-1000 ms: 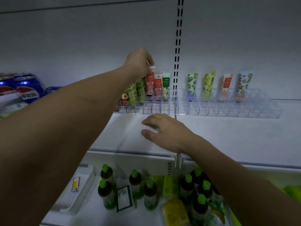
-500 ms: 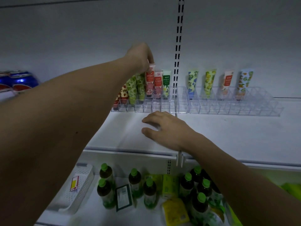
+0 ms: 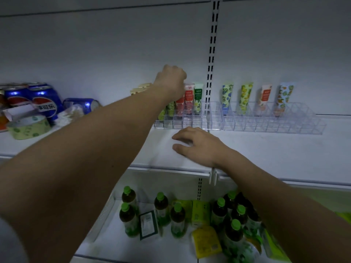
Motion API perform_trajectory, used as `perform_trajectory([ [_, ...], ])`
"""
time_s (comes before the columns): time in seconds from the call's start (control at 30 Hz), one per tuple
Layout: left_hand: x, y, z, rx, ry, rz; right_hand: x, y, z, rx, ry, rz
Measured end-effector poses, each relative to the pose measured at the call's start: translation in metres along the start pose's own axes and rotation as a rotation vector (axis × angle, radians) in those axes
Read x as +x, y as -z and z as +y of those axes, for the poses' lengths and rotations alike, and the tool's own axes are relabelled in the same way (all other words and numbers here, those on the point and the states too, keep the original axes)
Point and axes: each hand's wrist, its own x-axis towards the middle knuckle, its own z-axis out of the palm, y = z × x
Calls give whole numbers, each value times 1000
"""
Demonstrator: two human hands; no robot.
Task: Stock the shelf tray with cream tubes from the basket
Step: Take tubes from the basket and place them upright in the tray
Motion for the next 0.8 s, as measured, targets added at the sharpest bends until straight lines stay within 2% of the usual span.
perform_trajectory([
  [0.1, -26, 11, -2, -9, -29, 61, -1, 2, -4, -8, -12, -14],
  [0.23, -80, 24, -4, -160, 60, 73, -9, 9, -19, 26, -37, -37],
  [0.37, -146, 45, -9, -285, 137, 86, -24, 25, -56, -98, -68, 52],
  [0.43, -187, 43, -15, -322, 165, 106, -40, 24, -79, -79, -64, 70],
  [0.57, -279, 14, -28, -442, 287, 134, -95, 2, -108, 95, -128, -149],
  [0.67, -333, -28, -33, -529, 421, 43, -130, -32, -108, 129, -154, -196],
  [0.8, -394, -101, -33, -526, 566, -238, -156, -106, -70, 177, -326, -383],
])
